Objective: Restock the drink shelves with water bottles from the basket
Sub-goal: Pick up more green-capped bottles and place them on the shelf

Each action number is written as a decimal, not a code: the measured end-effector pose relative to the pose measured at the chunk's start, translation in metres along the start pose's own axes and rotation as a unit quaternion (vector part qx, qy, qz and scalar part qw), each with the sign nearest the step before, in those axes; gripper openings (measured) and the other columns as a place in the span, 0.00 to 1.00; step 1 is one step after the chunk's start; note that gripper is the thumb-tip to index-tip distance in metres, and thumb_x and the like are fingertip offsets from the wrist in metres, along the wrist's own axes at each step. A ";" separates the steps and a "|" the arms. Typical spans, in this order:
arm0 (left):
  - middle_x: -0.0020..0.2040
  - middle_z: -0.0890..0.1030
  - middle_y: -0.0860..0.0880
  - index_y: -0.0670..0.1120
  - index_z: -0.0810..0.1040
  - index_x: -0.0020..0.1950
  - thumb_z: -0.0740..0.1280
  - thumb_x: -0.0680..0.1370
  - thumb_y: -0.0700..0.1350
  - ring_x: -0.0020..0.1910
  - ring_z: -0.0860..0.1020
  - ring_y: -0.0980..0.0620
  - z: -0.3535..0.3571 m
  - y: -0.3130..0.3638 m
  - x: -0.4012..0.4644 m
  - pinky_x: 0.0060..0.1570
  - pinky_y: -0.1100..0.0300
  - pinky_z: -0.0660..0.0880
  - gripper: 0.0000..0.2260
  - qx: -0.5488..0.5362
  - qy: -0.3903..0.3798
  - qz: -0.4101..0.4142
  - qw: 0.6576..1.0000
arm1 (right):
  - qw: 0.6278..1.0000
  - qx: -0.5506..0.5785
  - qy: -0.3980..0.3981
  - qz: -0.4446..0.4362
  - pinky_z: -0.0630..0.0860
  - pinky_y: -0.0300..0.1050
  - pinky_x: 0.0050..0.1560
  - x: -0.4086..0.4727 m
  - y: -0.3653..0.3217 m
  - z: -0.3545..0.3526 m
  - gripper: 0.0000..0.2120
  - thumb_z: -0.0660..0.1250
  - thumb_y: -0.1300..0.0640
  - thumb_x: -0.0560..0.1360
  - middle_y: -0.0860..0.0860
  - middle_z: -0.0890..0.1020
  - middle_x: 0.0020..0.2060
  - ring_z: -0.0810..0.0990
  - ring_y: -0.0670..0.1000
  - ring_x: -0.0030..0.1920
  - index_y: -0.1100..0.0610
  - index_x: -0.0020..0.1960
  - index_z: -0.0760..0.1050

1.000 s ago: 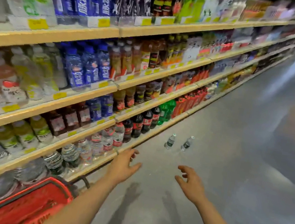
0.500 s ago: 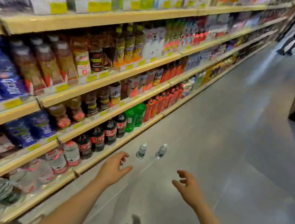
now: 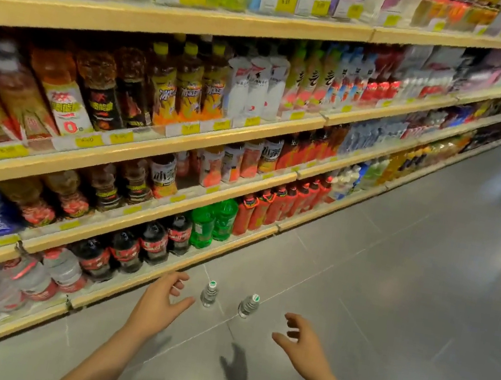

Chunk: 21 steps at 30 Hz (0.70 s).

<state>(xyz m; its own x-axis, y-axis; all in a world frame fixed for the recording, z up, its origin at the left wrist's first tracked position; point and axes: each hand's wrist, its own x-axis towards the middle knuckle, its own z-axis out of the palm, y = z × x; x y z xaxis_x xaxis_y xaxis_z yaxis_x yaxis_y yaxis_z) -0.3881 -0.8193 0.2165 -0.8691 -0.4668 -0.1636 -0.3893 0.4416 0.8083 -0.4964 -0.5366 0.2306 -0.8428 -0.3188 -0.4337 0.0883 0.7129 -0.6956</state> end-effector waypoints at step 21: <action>0.72 0.67 0.46 0.48 0.60 0.74 0.80 0.61 0.46 0.68 0.68 0.44 0.354 -0.329 0.223 0.65 0.46 0.69 0.46 -0.078 0.052 -0.179 0.979 | 0.993 0.075 -0.092 -0.012 0.65 0.38 0.60 0.399 0.310 0.184 0.44 0.78 0.59 0.63 0.51 0.67 0.69 0.67 0.51 0.69 0.54 0.73 0.59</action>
<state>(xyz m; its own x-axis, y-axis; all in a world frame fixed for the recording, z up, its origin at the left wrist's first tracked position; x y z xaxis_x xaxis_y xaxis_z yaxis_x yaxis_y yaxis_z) -0.5614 -0.7975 -0.2859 -0.6463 -0.6493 -0.4010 -0.6052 0.1161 0.7875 -0.7081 -0.5577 -0.2633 -0.7354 -0.4533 -0.5037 0.1593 0.6068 -0.7787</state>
